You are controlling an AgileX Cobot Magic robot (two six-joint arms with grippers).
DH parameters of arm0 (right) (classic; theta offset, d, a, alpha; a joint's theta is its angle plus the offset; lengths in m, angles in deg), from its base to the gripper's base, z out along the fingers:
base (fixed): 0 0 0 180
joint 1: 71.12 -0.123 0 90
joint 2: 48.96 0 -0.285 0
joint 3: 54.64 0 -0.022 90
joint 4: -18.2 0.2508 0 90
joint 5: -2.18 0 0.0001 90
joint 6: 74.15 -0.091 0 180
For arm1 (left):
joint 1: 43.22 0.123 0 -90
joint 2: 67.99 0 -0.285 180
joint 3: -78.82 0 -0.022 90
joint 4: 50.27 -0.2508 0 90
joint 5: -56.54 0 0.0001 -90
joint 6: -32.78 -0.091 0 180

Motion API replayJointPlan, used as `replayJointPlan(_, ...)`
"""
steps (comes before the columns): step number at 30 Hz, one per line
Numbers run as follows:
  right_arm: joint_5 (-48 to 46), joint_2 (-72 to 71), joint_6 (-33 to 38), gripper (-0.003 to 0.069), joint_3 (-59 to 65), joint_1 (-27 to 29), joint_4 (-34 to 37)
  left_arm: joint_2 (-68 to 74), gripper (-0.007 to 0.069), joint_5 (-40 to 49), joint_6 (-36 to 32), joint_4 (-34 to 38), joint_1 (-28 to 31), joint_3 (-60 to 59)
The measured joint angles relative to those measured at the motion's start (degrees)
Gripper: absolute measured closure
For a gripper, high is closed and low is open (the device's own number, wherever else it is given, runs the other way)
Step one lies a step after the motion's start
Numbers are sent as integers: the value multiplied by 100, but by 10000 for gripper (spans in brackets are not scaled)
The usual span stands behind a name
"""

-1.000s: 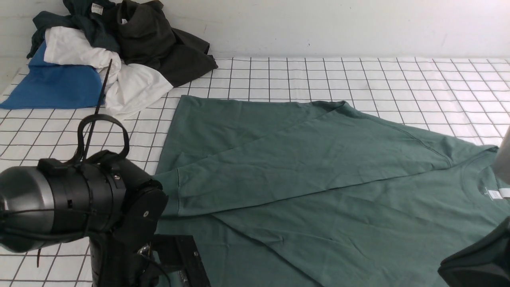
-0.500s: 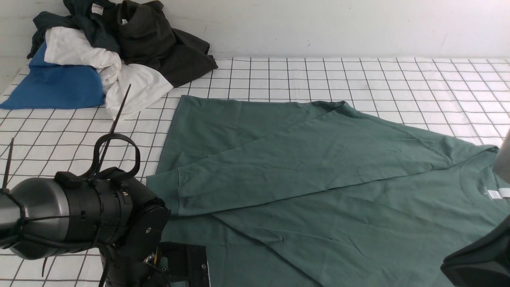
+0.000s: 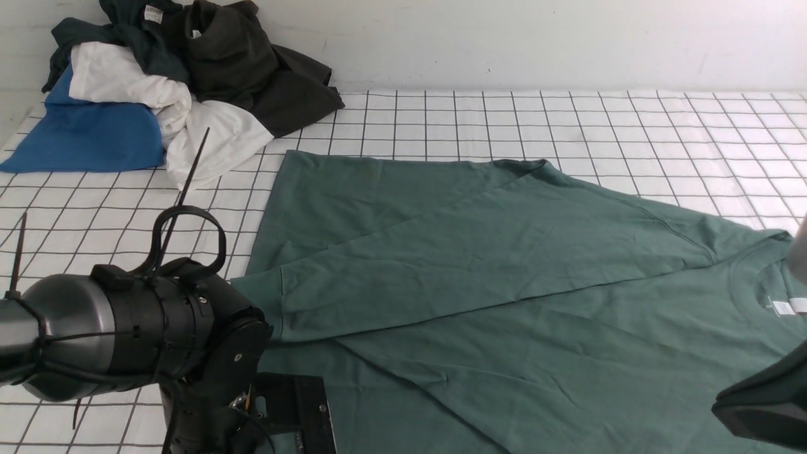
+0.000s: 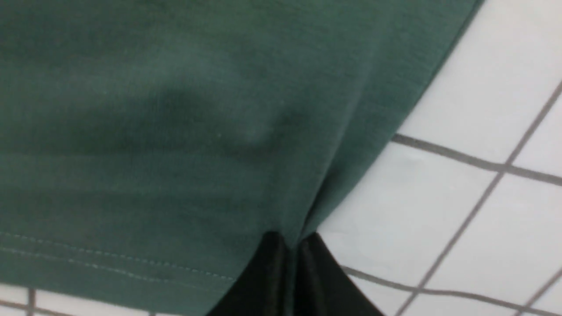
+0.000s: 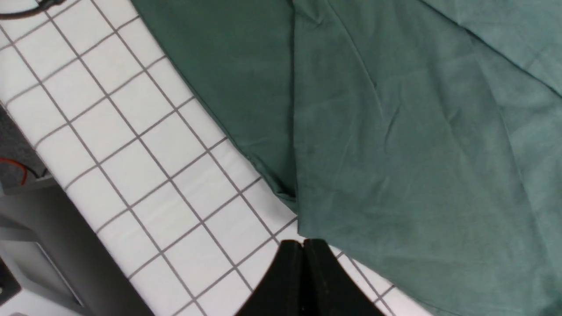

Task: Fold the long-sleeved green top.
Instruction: Use both arms simultaneously to clamp the lower edge of the clothing fabric

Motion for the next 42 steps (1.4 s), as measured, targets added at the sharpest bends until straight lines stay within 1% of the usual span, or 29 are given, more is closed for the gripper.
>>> replayJointPlan(2,0,0,99,673,0,0,-117,-119,622,153,114,5,0,67)
replayJointPlan(3,0,23,235,673,0,0,-279,-432,622,325,248,22,0,150)
replayJointPlan(6,0,145,300,664,0,0,-465,-816,622,494,357,42,0,164)
replayJointPlan(9,0,469,427,633,0,0,-657,-1093,622,786,427,82,0,164)
replayJointPlan(11,0,763,593,599,0,0,-732,-1179,622,955,426,95,0,164)
replayJointPlan(12,0,793,615,594,0,0,-737,-1179,622,964,426,95,0,164)
replayJointPlan(14,12,1248,841,529,0,0,-773,-1194,622,1005,426,90,0,164)
replayJointPlan(15,11,1248,841,529,0,0,-769,-1194,622,1005,426,90,0,164)
replayJointPlan(16,30,1484,889,482,0,0,-780,-1194,622,992,426,90,0,164)
replayJointPlan(19,78,2069,966,379,0,146,-787,-1194,622,935,426,90,0,164)
replayJointPlan(20,79,2102,973,373,0,146,-791,-1194,622,935,426,90,0,164)
replayJointPlan(21,108,2308,1026,336,21,263,-849,-1194,622,935,426,90,0,164)
replayJointPlan(22,133,2438,1085,315,71,357,-898,-1194,622,935,426,90,0,164)
replayJointPlan(24,205,2646,1196,289,282,548,-960,-1194,622,935,426,90,0,164)
replayJointPlan(26,337,2800,1328,279,657,701,-962,-1194,622,935,426,90,0,164)
replayJointPlan(27,360,2812,1341,279,657,710,-962,-1194,622,935,426,90,0,164)
replayJointPlan(28,627,2889,1533,277,1150,751,-1040,-1194,622,935,426,90,0,164)
replayJointPlan(29,824,2899,1621,276,1352,755,-1116,-1194,622,929,426,90,0,164)
replayJointPlan(32,1346,2906,1704,274,1925,758,-1617,-1194,622,859,426,90,0,164)
replayJointPlan(34,1562,2906,1585,274,2098,763,-1927,-1194,622,797,426,90,0,164)
replayJointPlan(35,1765,2906,1428,274,2199,777,-2221,-1194,622,778,426,90,0,164)
replayJointPlan(37,2065,2906,1165,274,2266,861,-2566,-1194,622,748,426,90,0,164)
replayJointPlan(40,2436,2917,950,274,2289,1111,-2783,-1194,622,695,426,90,0,164)
replayJointPlan(42,2674,2987,890,274,2289,1397,-2822,-1194,622,665,426,90,0,164)
